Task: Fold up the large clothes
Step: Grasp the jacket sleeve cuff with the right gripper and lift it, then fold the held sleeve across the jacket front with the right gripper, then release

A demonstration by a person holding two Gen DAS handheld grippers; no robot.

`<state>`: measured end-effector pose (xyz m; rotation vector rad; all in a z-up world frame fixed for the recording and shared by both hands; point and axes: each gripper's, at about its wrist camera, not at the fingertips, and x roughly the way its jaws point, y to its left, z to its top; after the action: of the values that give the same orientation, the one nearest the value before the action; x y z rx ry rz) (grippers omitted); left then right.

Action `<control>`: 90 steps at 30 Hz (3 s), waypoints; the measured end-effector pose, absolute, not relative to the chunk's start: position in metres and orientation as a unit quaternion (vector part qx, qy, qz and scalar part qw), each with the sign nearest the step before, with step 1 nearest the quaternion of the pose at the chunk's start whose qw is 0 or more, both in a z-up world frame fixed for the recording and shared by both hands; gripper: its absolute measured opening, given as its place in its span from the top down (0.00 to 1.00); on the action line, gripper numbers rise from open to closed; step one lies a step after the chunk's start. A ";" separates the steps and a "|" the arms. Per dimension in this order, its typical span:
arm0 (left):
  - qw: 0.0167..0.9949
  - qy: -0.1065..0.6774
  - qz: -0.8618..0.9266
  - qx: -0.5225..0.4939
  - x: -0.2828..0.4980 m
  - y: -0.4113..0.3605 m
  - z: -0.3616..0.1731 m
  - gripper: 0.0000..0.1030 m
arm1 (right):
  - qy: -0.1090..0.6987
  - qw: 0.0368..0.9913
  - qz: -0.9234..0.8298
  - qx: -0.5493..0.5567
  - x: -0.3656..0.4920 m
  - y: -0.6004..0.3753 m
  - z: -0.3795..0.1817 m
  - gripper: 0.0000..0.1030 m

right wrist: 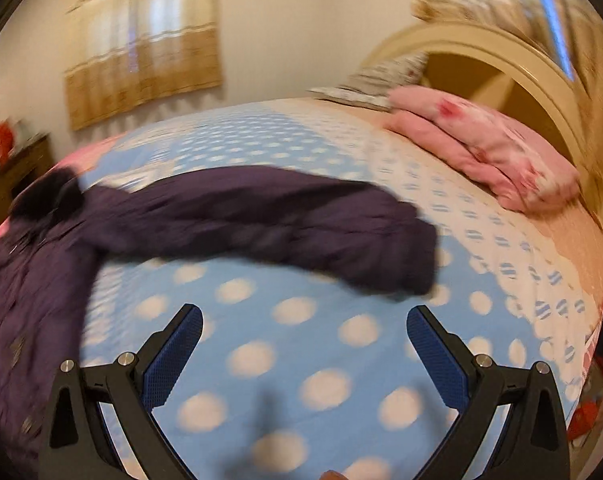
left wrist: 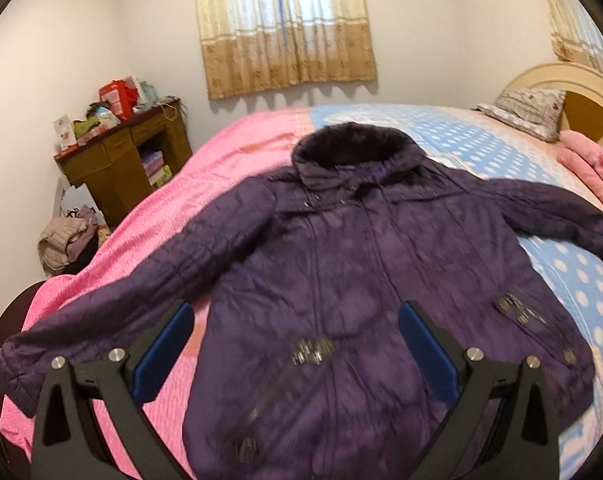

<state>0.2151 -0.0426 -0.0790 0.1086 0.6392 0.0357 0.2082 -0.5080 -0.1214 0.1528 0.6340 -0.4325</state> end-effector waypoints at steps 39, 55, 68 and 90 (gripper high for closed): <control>0.950 0.306 0.041 -0.056 0.210 0.021 -0.080 0.00 | 0.142 0.984 -0.072 0.080 0.272 -0.487 0.107 0.94; 0.951 0.287 0.034 -0.111 0.193 0.067 -0.086 0.00 | 0.146 0.957 0.160 -0.195 0.317 -0.133 0.112 0.95; 0.939 0.311 0.022 -0.141 0.203 0.098 -0.098 0.00 | 0.300 0.877 0.304 -0.222 0.365 -0.009 -0.111 0.92; 0.865 0.456 -0.138 -0.155 0.347 -0.017 -0.149 0.51 | 0.316 0.923 0.216 -0.028 0.311 -0.193 -0.157 0.34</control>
<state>0.3465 -0.0168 -0.1489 -0.3254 0.9564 -0.2898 0.3108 -0.1932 -0.1568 -0.0567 0.6494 0.4431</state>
